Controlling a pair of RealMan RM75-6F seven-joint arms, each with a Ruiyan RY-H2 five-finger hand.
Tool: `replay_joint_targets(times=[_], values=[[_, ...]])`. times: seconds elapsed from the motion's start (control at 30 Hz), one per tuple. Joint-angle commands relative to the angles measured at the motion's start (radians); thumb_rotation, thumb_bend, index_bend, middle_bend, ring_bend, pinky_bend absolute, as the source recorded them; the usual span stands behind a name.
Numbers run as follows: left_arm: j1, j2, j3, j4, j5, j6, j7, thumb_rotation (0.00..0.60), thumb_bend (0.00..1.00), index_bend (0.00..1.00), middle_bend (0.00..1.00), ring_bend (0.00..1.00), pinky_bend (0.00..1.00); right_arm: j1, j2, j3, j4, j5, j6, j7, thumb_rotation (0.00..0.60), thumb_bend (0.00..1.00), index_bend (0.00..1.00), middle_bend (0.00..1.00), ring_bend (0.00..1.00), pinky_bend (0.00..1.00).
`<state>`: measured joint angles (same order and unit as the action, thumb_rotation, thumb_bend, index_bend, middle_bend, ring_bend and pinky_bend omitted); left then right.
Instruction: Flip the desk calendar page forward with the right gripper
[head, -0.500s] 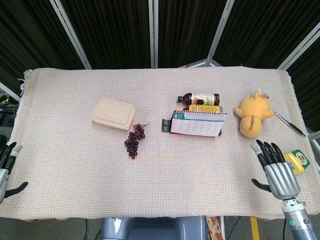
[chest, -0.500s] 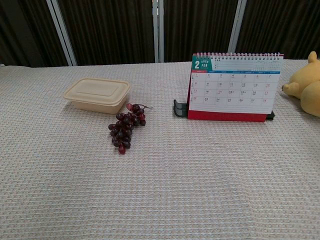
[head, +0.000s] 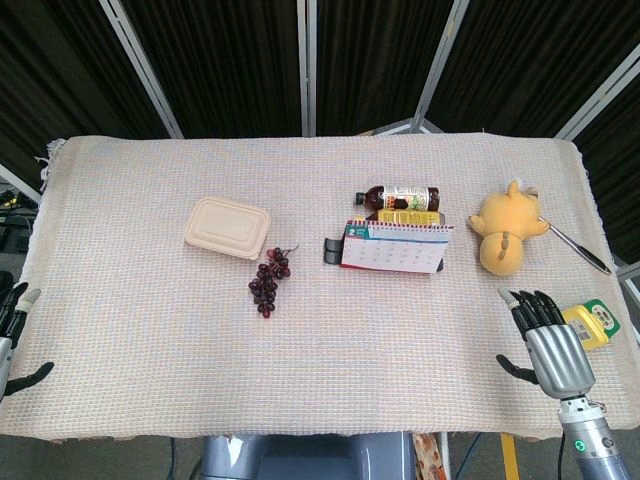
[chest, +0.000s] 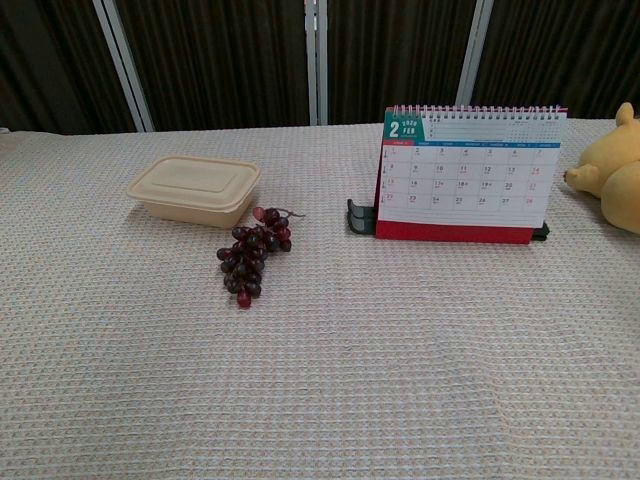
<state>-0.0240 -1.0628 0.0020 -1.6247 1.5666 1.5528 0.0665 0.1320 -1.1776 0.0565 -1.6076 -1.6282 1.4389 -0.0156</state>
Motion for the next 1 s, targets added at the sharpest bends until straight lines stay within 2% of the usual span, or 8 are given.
replay_joint_targets(times=[0.03, 0.13, 0.27, 0.4, 0.5, 1.0], values=[[-0.001, 0.001, 0.0, 0.002, -0.005, -0.005, -0.003, 0.6, 0.11, 0.0, 0.0, 0.0, 0.0, 0.023, -0.012, 0.011, -0.071, 0.083, -0.074, 0.17, 0.6, 0.35, 0.03, 0.71, 0.7, 0.63], [-0.004, 0.0, -0.002, 0.001, -0.005, -0.009, -0.005, 0.6, 0.11, 0.0, 0.0, 0.0, 0.0, 0.069, 0.007, 0.022, -0.159, 0.186, -0.221, 0.356, 0.6, 0.42, 0.01, 0.75, 0.73, 0.64], [-0.009, -0.002, -0.004, -0.002, 0.002, -0.009, -0.002, 0.6, 0.11, 0.0, 0.0, 0.0, 0.0, 0.131, 0.025, 0.047, -0.215, 0.29, -0.381, 0.503, 0.6, 0.45, 0.0, 0.75, 0.73, 0.64], [-0.024, -0.008, -0.005, -0.01, 0.023, -0.019, 0.011, 0.6, 0.11, 0.0, 0.0, 0.0, 0.0, 0.214, -0.013, 0.11, -0.202, 0.474, -0.596, 0.699, 0.6, 0.46, 0.0, 0.75, 0.73, 0.64], [-0.03, -0.009, -0.007, -0.014, 0.027, -0.022, 0.013, 0.6, 0.11, 0.0, 0.0, 0.0, 0.0, 0.244, -0.034, 0.135, -0.163, 0.529, -0.676, 0.767, 0.6, 0.47, 0.0, 0.75, 0.73, 0.64], [-0.042, -0.013, -0.006, -0.019, 0.032, -0.034, 0.023, 0.6, 0.11, 0.0, 0.0, 0.0, 0.0, 0.275, -0.099, 0.176, -0.082, 0.627, -0.724, 0.765, 0.6, 0.47, 0.0, 0.75, 0.73, 0.64]])
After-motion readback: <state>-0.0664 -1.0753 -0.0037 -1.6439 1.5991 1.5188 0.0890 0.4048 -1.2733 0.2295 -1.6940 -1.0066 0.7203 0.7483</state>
